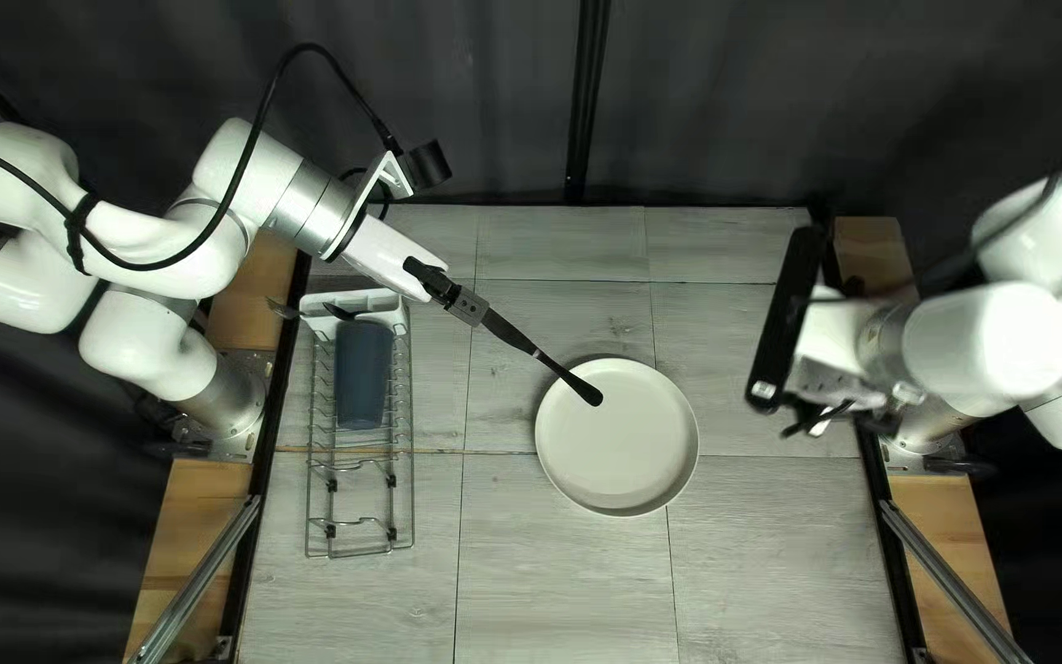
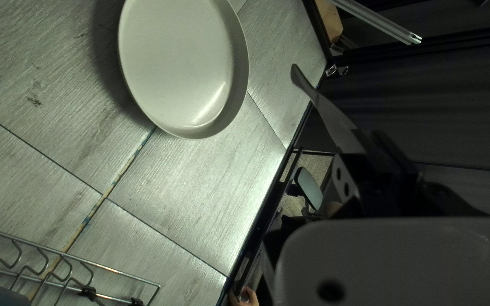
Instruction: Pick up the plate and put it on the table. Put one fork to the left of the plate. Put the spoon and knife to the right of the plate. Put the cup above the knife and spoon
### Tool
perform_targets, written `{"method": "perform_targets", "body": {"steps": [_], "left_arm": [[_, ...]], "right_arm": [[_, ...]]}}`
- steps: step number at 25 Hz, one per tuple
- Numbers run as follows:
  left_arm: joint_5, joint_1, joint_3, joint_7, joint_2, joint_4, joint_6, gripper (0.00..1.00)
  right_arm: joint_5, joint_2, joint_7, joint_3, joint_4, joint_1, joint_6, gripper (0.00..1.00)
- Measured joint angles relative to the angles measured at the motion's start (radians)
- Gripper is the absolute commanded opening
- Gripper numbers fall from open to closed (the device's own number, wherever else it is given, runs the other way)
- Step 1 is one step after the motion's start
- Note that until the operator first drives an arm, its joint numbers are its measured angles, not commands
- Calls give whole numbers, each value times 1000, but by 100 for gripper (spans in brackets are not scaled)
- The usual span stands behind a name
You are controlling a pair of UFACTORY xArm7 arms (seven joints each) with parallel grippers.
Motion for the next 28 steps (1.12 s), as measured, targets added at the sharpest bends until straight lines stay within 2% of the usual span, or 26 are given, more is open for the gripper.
{"method": "perform_targets", "body": {"steps": [9,11,16,19,23,28], "left_arm": [[0,0,0,0,0,0,0,0],[0,0,0,0,0,0,0,0],[0,0,0,0,0,0,0,0],[0,0,0,0,0,0,0,0],[0,0,0,0,0,0,0,0],[0,0,0,0,0,0,0,0]], "right_arm": [[-4,7,-1,1,3,1,-2,100],[-18,22,11,21,16,2,9,100],[-71,149,82,126,177,7,124,100],[-121,232,113,160,266,4,163,100],[-199,294,154,175,297,-2,133,100],[-305,396,217,174,316,-15,46,100]]}}
